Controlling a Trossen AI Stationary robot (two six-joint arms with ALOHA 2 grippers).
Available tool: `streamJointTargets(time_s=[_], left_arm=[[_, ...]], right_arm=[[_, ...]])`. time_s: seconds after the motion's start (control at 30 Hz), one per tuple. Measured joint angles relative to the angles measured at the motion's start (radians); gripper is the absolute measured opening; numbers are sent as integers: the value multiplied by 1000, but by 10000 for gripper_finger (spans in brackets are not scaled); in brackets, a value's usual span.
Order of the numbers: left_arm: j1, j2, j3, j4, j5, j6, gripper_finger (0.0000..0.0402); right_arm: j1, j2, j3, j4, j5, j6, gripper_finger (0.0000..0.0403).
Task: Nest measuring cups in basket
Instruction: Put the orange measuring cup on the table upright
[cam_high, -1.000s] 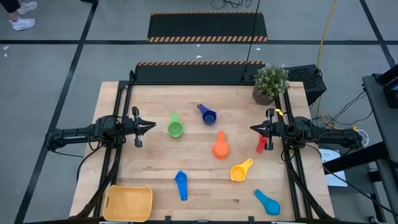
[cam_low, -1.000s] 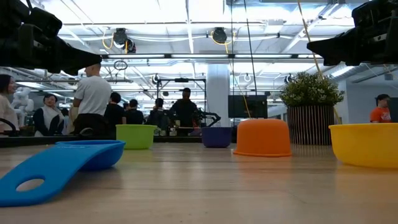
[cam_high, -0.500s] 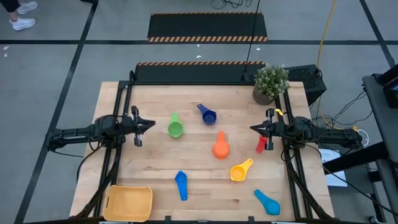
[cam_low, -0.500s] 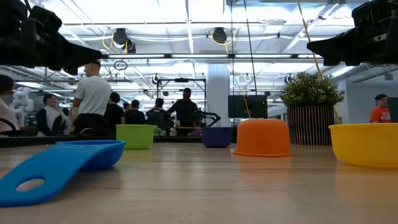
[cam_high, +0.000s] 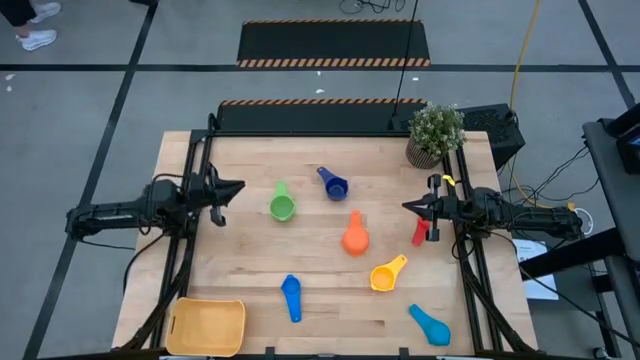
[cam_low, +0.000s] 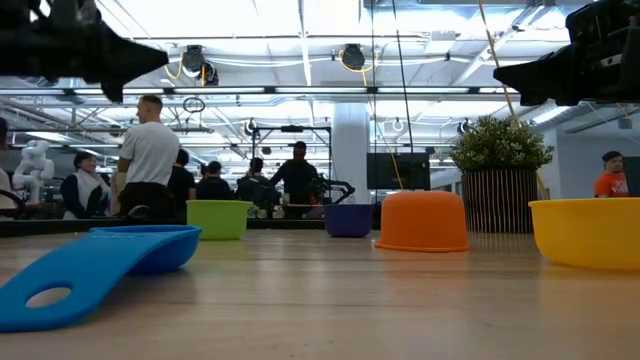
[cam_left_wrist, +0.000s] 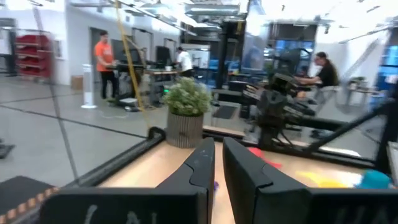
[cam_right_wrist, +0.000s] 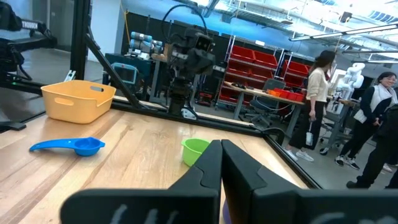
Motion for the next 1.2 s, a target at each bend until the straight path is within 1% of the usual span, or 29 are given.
streamJointTargets(time_s=[0.13, 0.3, 0.37, 0.53, 0.73, 0.87, 1.0, 1.1, 1.13, 1.2], left_arm=[[0, 127, 115, -2, -17, 44, 37], [1, 301, 271, -4, -17, 38, 37], [1, 370, 335, -5, -16, 34, 37], [1, 539, 502, -3, -21, -16, 37], [1, 714, 673, -2, -114, -99, 37], [1, 806, 755, -6, -122, -143, 37], [1, 894, 806, -9, -119, -243, 37], [1, 944, 821, -10, -119, -319, 37], [0, 956, 822, -17, -119, -342, 37], [0, 981, 822, -34, -119, -388, 37]], right_arm=[[0, 0, 0, 1, 0, 0, 0], [0, 0, 0, 43, 0, 8, 0], [0, 0, 0, 86, 0, 75, 0], [0, 0, 0, 203, 16, 312, 0], [0, 0, 0, 216, 26, 509, 0], [0, 0, 0, 225, 26, 616, 0], [0, 0, 0, 228, 26, 840, 0], [0, 0, 0, 235, 24, 1094, 0], [0, 0, 0, 233, 9, 1201, 0], [0, 0, 0, 232, -59, 1315, 0]])
